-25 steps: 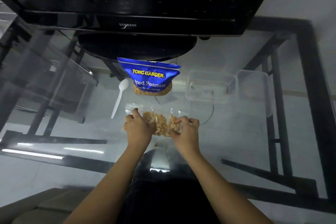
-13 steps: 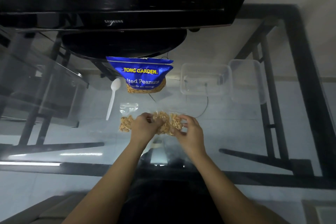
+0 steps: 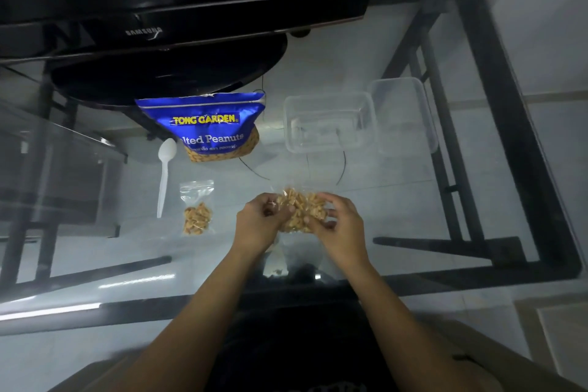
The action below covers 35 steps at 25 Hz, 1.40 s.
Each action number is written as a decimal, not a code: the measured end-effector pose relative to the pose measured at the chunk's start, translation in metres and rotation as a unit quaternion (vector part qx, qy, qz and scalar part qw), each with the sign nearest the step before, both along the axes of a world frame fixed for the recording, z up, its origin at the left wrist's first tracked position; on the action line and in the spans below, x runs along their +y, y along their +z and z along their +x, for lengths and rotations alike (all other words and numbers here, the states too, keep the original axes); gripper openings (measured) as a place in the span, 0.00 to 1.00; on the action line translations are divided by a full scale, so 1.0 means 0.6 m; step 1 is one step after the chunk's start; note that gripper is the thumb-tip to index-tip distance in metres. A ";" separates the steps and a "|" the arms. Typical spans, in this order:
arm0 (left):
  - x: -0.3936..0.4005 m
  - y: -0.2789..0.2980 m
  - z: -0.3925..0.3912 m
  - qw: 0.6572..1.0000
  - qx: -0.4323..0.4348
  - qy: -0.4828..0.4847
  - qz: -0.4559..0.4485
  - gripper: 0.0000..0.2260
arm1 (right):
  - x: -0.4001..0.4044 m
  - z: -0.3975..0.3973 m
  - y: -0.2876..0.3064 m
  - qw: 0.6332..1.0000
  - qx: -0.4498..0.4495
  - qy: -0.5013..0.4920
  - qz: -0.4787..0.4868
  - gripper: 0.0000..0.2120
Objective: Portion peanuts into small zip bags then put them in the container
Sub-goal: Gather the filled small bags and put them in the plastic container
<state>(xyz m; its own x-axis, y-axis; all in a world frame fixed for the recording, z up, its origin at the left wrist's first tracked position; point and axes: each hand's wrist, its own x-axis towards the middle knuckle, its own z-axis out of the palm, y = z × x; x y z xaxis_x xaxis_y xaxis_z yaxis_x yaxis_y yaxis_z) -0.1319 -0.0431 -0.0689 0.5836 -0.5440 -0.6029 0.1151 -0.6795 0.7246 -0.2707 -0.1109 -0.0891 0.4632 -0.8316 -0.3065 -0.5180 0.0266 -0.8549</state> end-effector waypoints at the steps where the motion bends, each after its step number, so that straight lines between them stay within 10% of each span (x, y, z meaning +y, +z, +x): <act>1: 0.002 -0.002 0.002 1.000 0.009 0.006 -0.004 0.08 | -0.001 0.002 -0.001 1.000 0.010 0.006 0.000 0.22; 14: -0.031 0.058 0.010 0.969 0.175 0.056 -0.167 0.05 | -0.046 0.022 0.073 0.993 -0.114 -0.004 0.009 0.22; 29: -0.260 0.031 0.044 1.000 0.000 -0.006 0.026 0.14 | -0.283 0.108 0.046 0.993 0.096 0.066 0.036 0.19; 35: -0.259 0.033 0.038 0.947 -0.265 -0.146 0.111 0.13 | -0.280 0.107 0.047 0.966 0.174 0.157 -0.108 0.21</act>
